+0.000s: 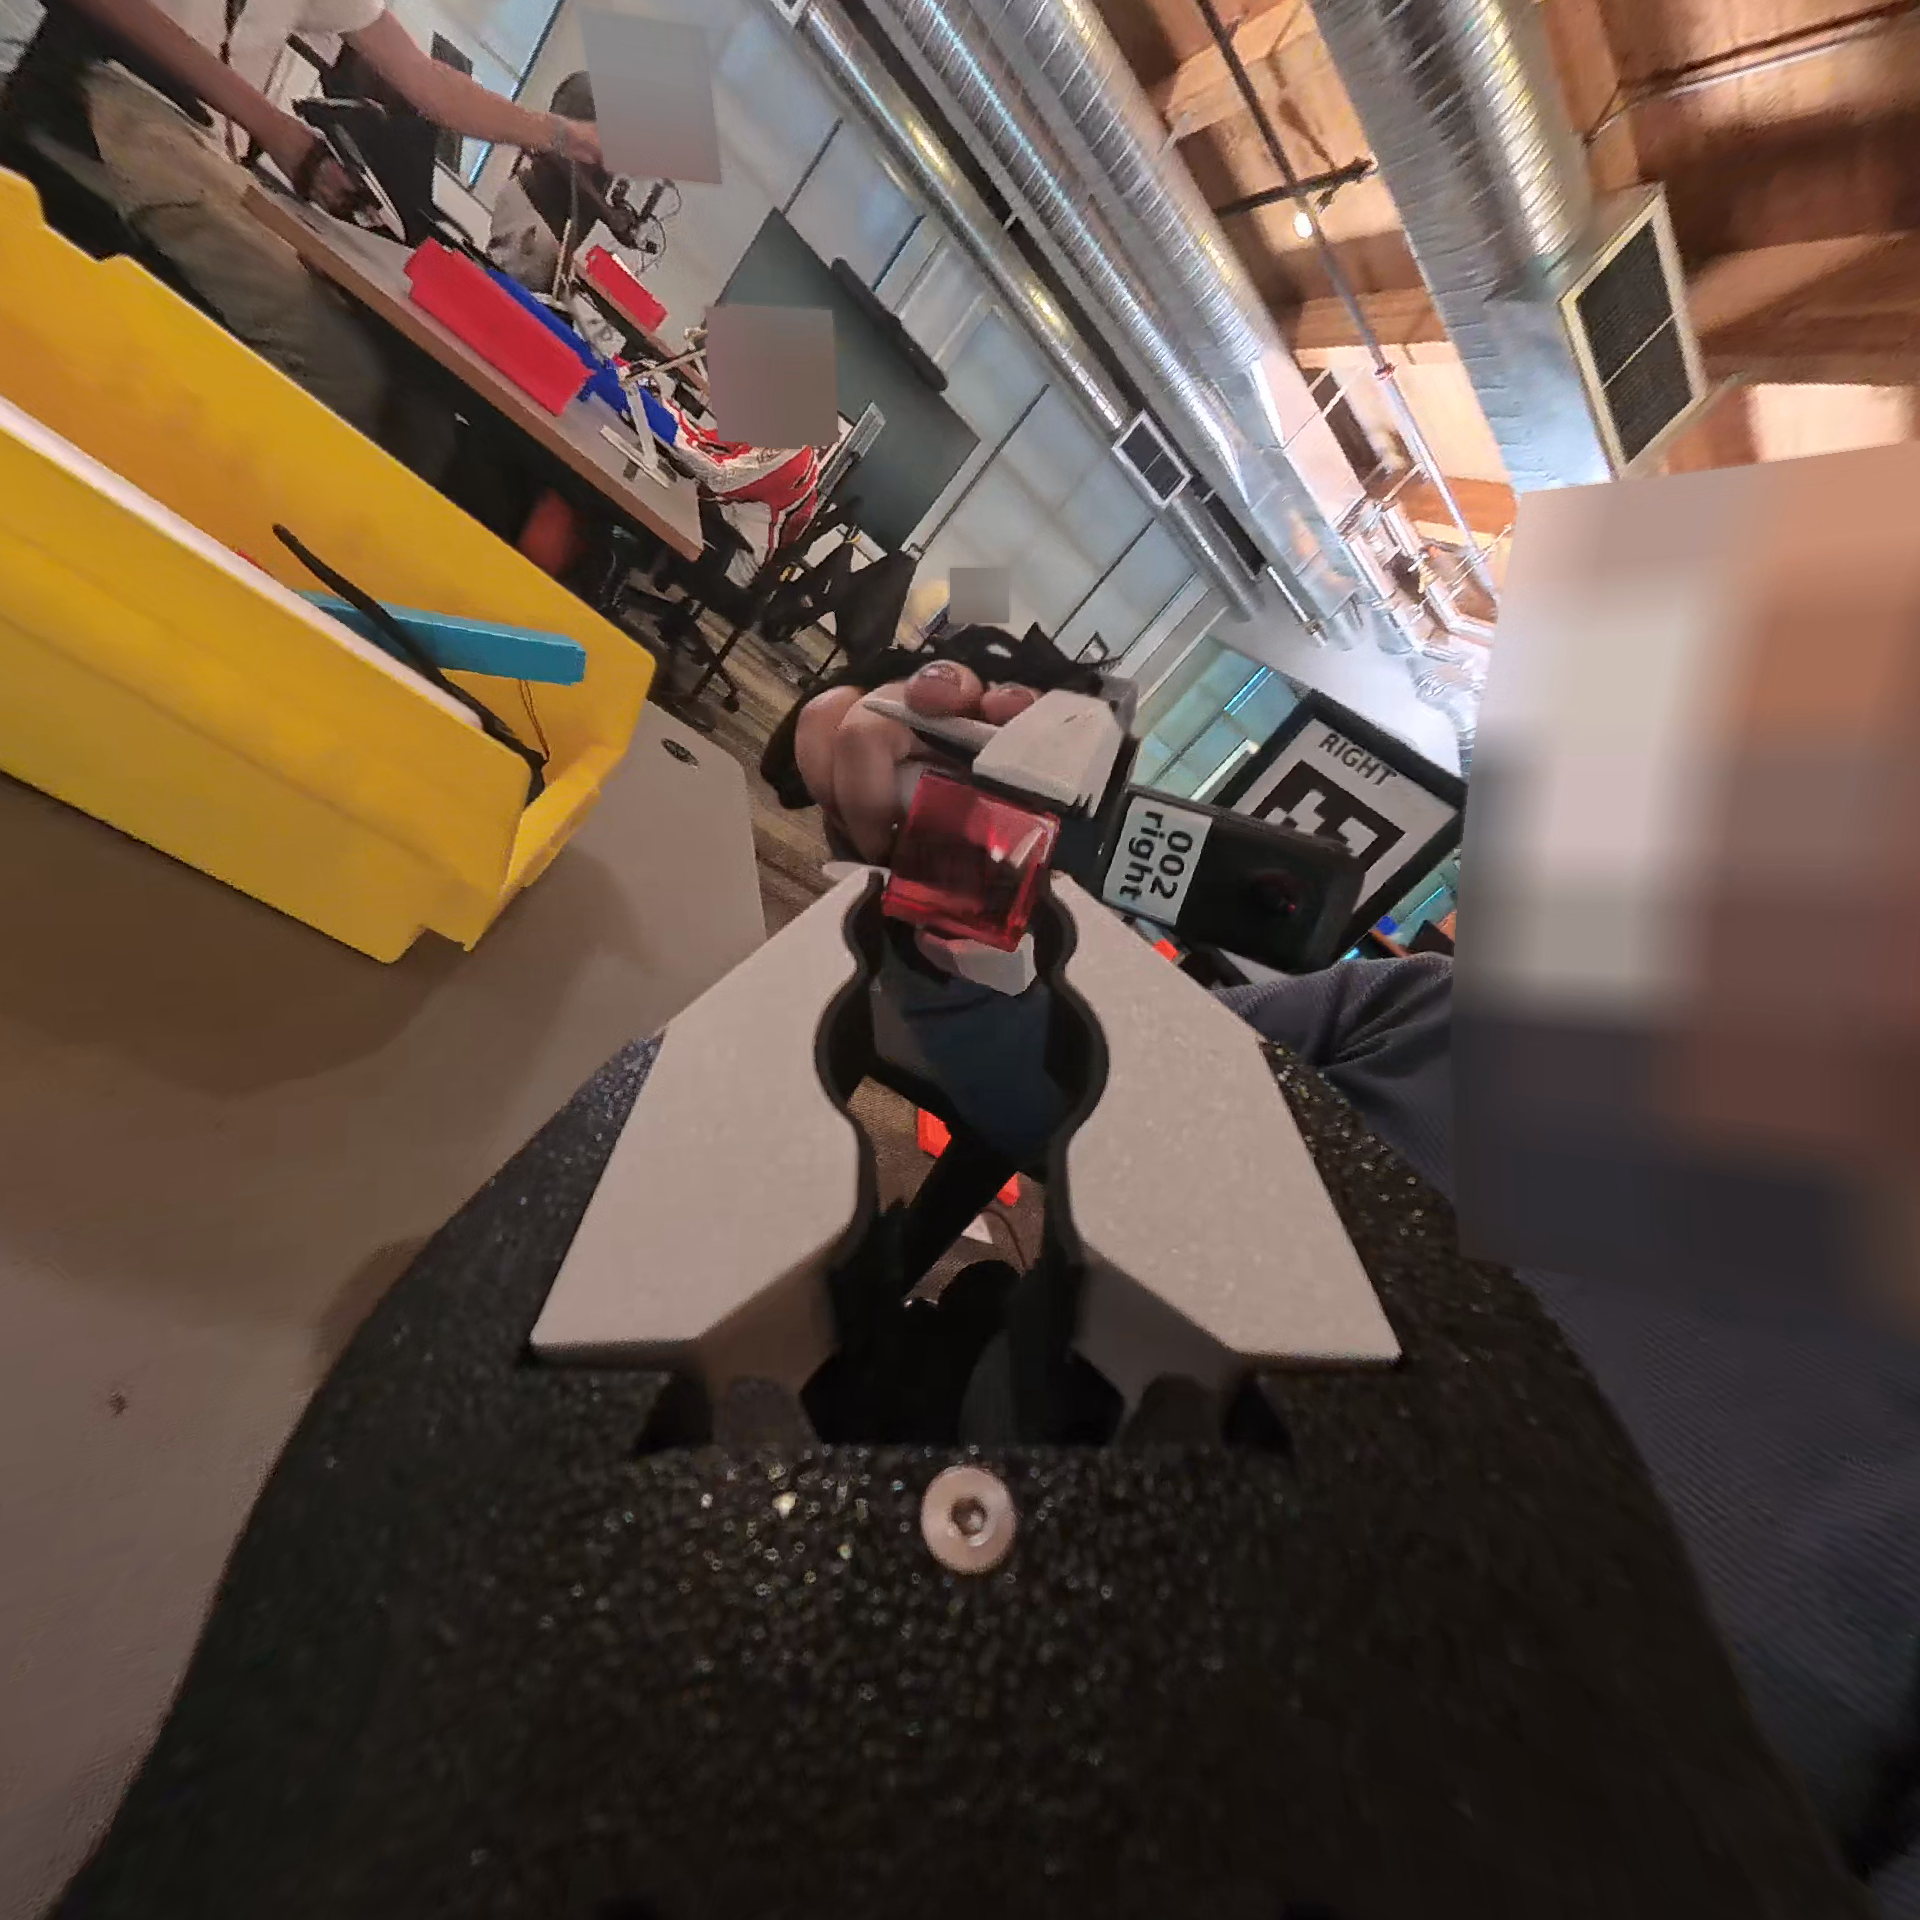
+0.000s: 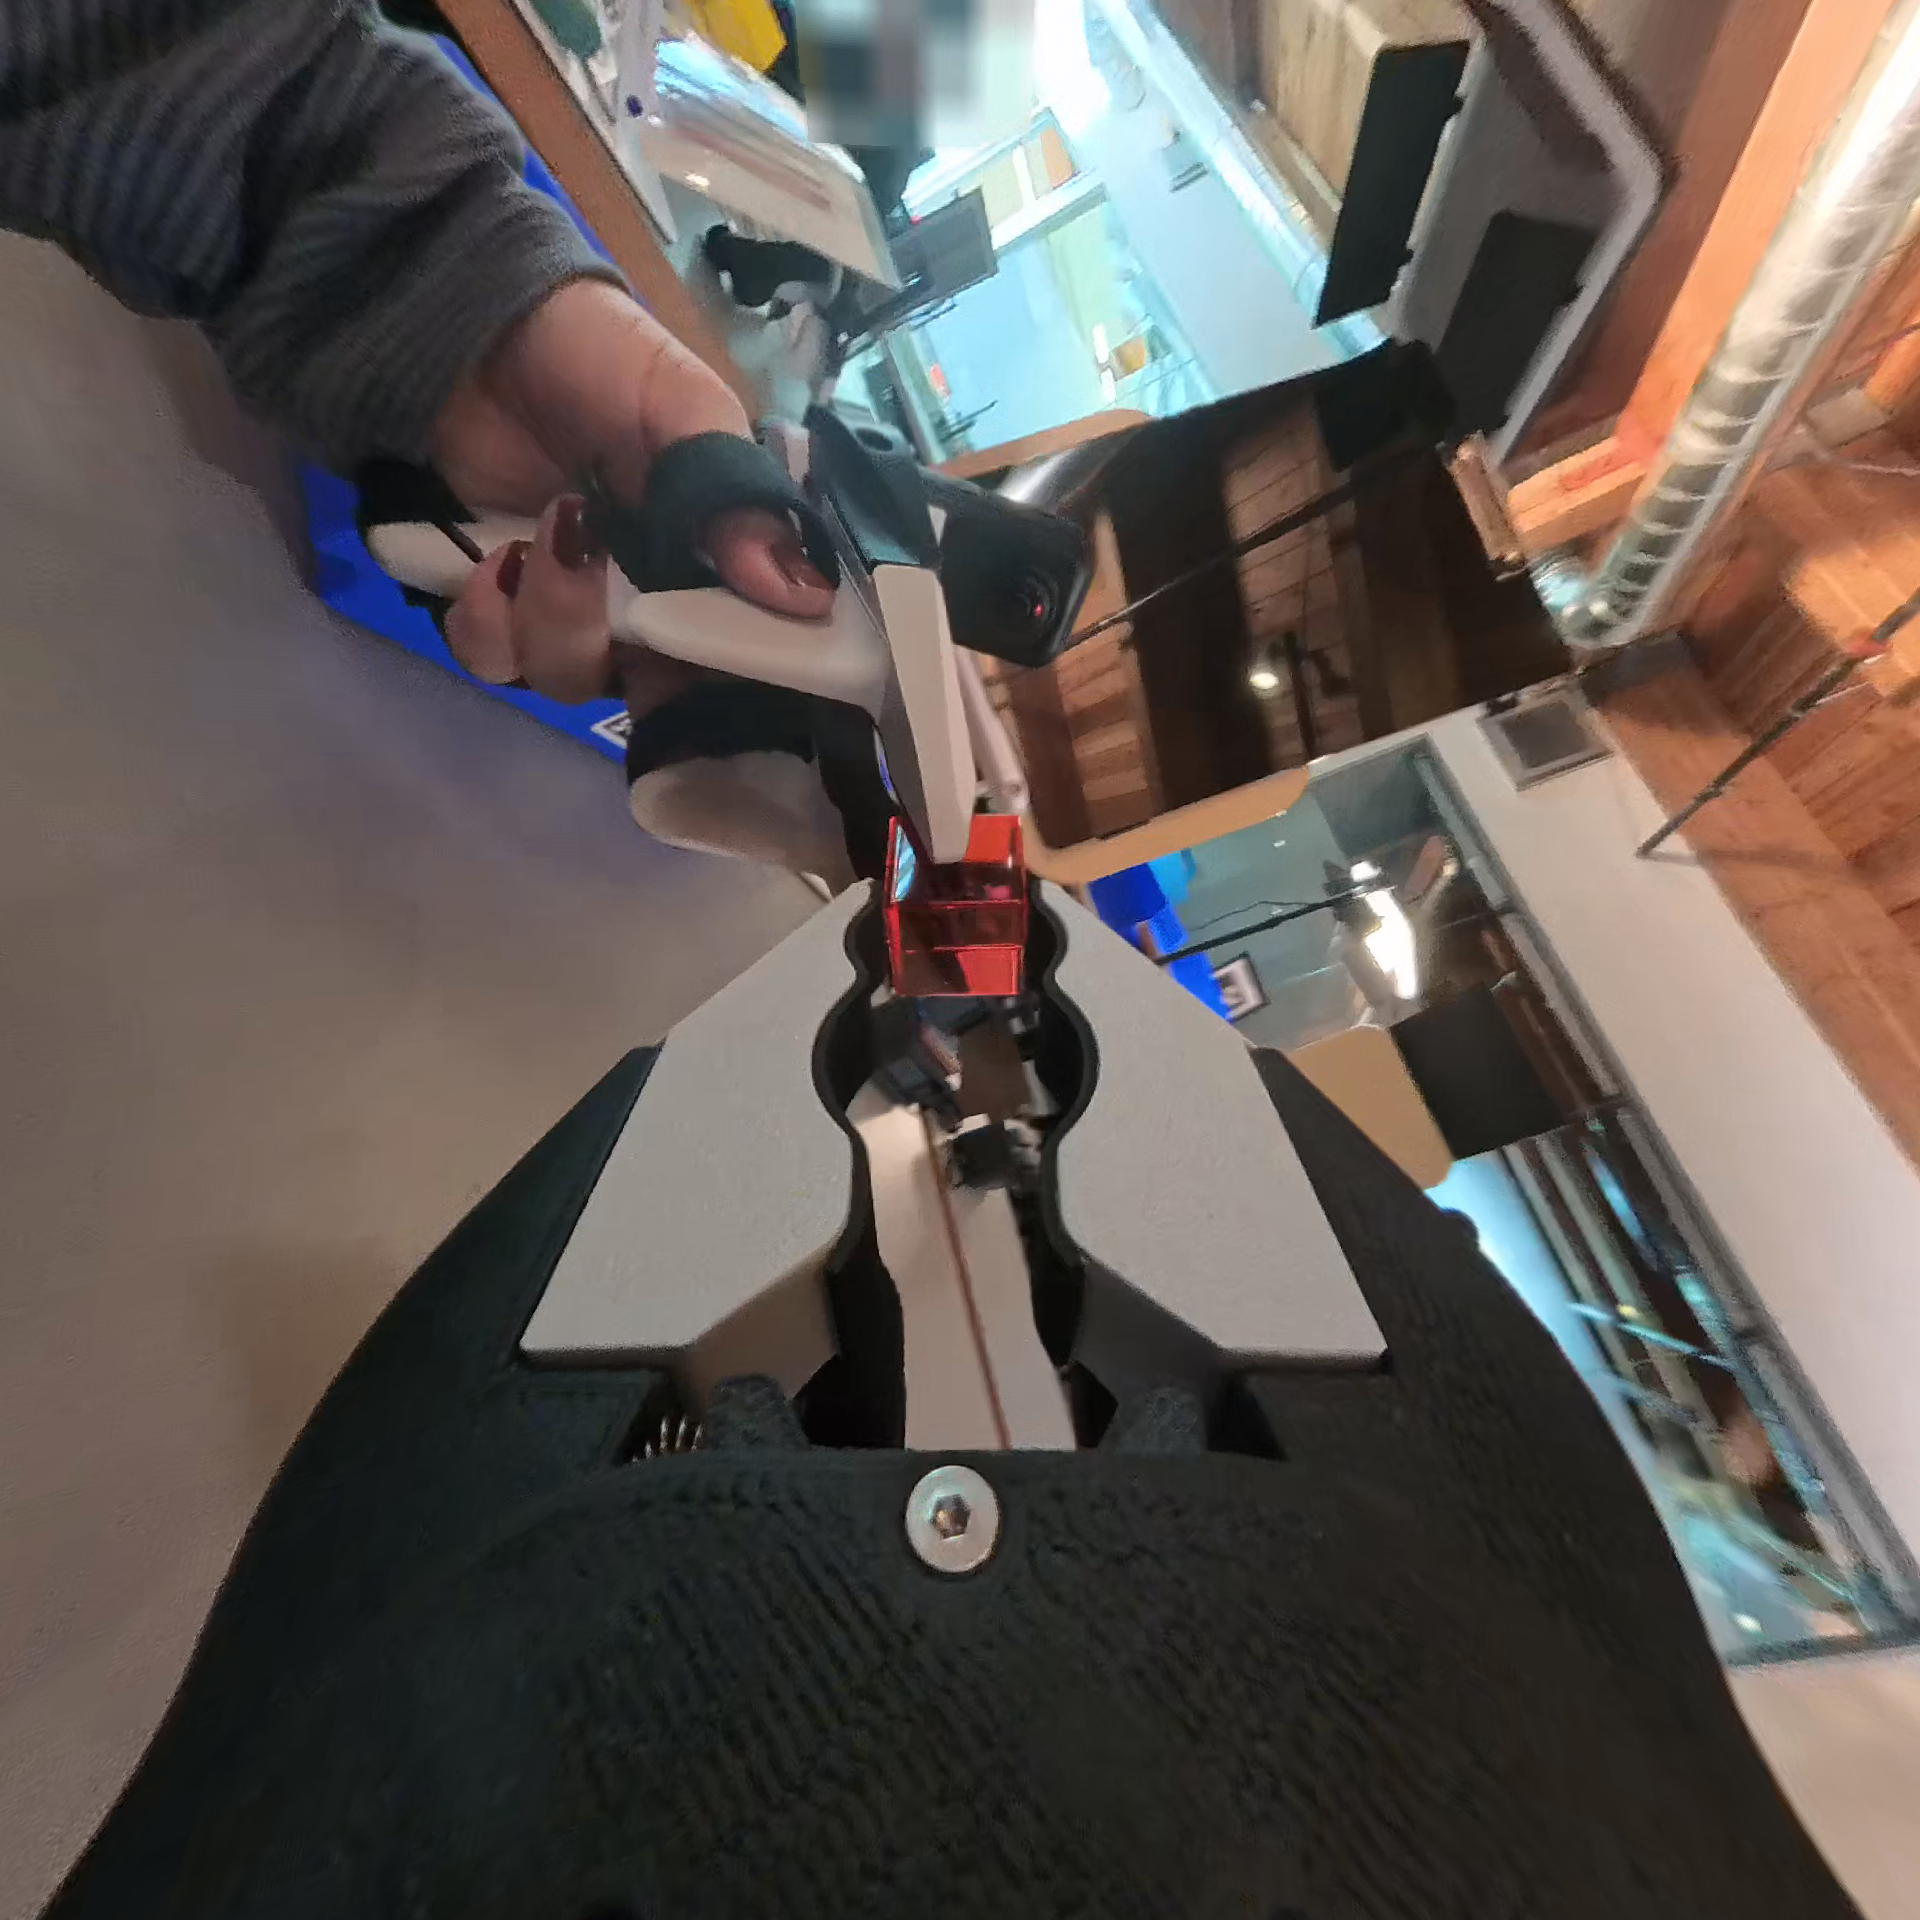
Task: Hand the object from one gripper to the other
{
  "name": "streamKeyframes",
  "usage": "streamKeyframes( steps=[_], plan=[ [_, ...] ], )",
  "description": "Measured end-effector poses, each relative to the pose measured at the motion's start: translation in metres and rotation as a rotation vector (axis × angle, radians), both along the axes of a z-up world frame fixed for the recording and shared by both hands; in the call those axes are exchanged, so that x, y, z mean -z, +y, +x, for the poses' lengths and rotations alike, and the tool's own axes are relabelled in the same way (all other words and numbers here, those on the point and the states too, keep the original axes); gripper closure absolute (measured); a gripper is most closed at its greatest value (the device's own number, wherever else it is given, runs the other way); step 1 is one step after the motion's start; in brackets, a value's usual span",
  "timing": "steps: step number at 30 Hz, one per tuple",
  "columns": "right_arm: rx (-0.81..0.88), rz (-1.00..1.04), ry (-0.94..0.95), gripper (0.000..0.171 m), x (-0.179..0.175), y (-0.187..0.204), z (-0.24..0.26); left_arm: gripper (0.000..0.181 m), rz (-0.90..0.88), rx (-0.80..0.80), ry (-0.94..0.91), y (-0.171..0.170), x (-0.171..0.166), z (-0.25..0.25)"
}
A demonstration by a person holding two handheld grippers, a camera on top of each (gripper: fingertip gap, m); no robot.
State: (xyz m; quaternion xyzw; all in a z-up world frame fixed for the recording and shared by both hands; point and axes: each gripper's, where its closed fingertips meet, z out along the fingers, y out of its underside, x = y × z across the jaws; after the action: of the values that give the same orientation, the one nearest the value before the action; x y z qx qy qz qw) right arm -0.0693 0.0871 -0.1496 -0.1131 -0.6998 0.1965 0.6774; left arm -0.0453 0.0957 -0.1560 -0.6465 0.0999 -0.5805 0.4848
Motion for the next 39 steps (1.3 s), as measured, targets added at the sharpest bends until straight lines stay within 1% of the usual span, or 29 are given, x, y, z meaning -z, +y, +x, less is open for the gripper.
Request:
streamKeyframes(
  steps=[1,4,5,7,9,12,14,15,16,18,22,24,26,27,28,35,38,39],
  plan=[
    [0.000,-0.027,-0.030,0.147,0.003,0.003,0.000,0.156,-0.005,0.002,-0.010,0.002,0.003,0.000],
    [0.005,-0.202,-0.097,0.147,0.007,0.015,-0.002,0.135,0.054,-0.024,0.016,0.008,0.012,0.001],
    [0.036,-0.281,-0.120,0.147,0.009,0.024,-0.004,0.128,0.089,-0.062,0.042,0.011,0.016,-0.001],
    [0.103,-0.448,-0.208,0.147,0.019,0.041,-0.008,0.112,0.194,-0.218,0.136,0.021,0.022,-0.012],
    [0.139,-0.623,-0.300,0.147,0.030,0.050,-0.011,0.109,0.313,-0.420,0.338,0.030,0.032,-0.026],
    [0.199,-0.874,-0.428,0.147,0.046,0.056,-0.014,0.111,0.487,-0.727,0.730,0.037,0.046,-0.050],
    [0.236,-0.970,-0.487,0.147,0.056,0.055,-0.015,0.113,0.580,-0.910,0.969,0.038,0.051,-0.064],
    [0.250,-0.992,-0.514,0.147,0.061,0.054,-0.016,0.114,0.626,-0.952,1.072,0.037,0.056,-0.065],
    [0.259,-1.000,-0.537,0.147,0.066,0.051,-0.017,0.115,0.665,-0.971,1.164,0.037,0.062,-0.064],
    [0.269,-1.001,-0.570,0.147,0.073,0.044,-0.020,0.112,0.720,-0.934,1.311,0.040,0.072,-0.055],
    [0.263,-0.999,-0.624,0.147,0.084,0.031,-0.024,0.114,0.757,-0.870,1.436,0.044,0.086,-0.048],
    [0.258,-1.002,-0.642,0.147,0.088,0.027,-0.025,0.120,0.787,-0.854,1.480,0.044,0.088,-0.044],
    [0.237,-1.008,-0.657,0.147,0.089,0.022,-0.026,0.129,0.805,-0.833,1.508,0.043,0.092,-0.040],
    [0.233,-1.014,-0.664,0.147,0.090,0.020,-0.026,0.138,0.805,-0.844,1.529,0.043,0.092,-0.041],
    [0.234,-1.011,-0.677,0.147,0.091,0.020,-0.025,0.152,0.801,-0.883,1.548,0.042,0.089,-0.045],
    [0.223,-1.047,-0.681,0.147,0.090,0.019,-0.025,0.154,0.788,-0.900,1.594,0.042,0.089,-0.046],
    [0.199,-1.049,-0.671,0.147,0.087,0.019,-0.026,0.155,0.766,-0.893,1.537,0.042,0.089,-0.047],
    [0.182,-1.033,-0.660,0.143,0.084,0.020,-0.026,0.155,0.739,-0.889,1.484,0.041,0.089,-0.047]
  ],
)
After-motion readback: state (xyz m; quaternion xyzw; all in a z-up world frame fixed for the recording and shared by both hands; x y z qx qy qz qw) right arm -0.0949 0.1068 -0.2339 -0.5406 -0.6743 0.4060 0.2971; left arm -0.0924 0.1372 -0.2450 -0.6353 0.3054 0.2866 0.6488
